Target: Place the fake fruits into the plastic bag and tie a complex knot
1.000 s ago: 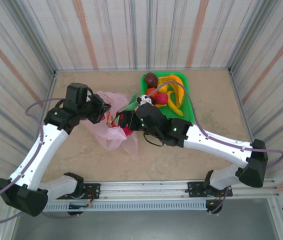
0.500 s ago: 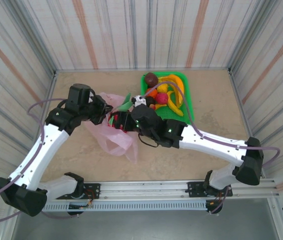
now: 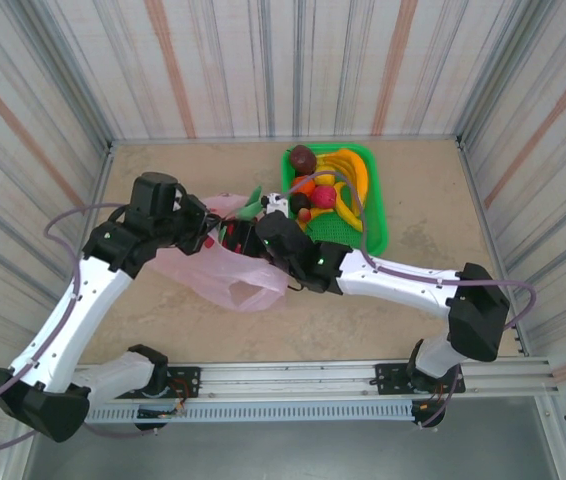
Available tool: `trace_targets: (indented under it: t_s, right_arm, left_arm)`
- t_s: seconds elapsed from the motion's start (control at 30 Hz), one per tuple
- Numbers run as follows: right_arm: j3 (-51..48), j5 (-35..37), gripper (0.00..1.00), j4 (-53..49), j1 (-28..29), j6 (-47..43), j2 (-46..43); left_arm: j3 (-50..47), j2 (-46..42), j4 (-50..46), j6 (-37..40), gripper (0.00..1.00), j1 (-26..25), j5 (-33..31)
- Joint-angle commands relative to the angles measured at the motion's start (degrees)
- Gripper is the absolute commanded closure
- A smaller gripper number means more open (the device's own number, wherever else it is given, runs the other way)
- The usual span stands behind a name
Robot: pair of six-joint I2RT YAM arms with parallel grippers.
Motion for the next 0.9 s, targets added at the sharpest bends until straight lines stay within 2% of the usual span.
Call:
trace_targets:
  t_s: [0.0, 0.17, 0.47, 0.7, 0.87]
  right_arm:
    - [-2.39, 2.5, 0.3, 8.92, 0.66, -2.45, 1.27]
    - [-7.49, 2.05, 0.3, 15.84, 1.71, -6.5, 1.37]
    - [-17.39, -0.08, 0.3, 26.43, 4.16, -14.85, -4.28]
    - [-17.1, 1.13, 0.3, 30.99, 5.61, -20.67, -5.54]
    - [-14.9, 2.5, 0.3, 33.46, 5.23, -24.35, -3.36]
  left_arm:
    - [0.38, -0.68, -0.51, -2.73, 1.0, -1.67, -1.36]
    - [0.5, 0.54, 0.5, -3.75, 1.0, -2.67, -2.41]
    - [1.3, 3.66, 1.39, -4.14, 1.0, -3.17, -3.11]
    - [1.92, 4.44, 1.56, -4.71, 1.0, -4.93, -3.91]
    - [3.07, 4.46, 1.83, -5.51, 1.0, -6.57, -3.45]
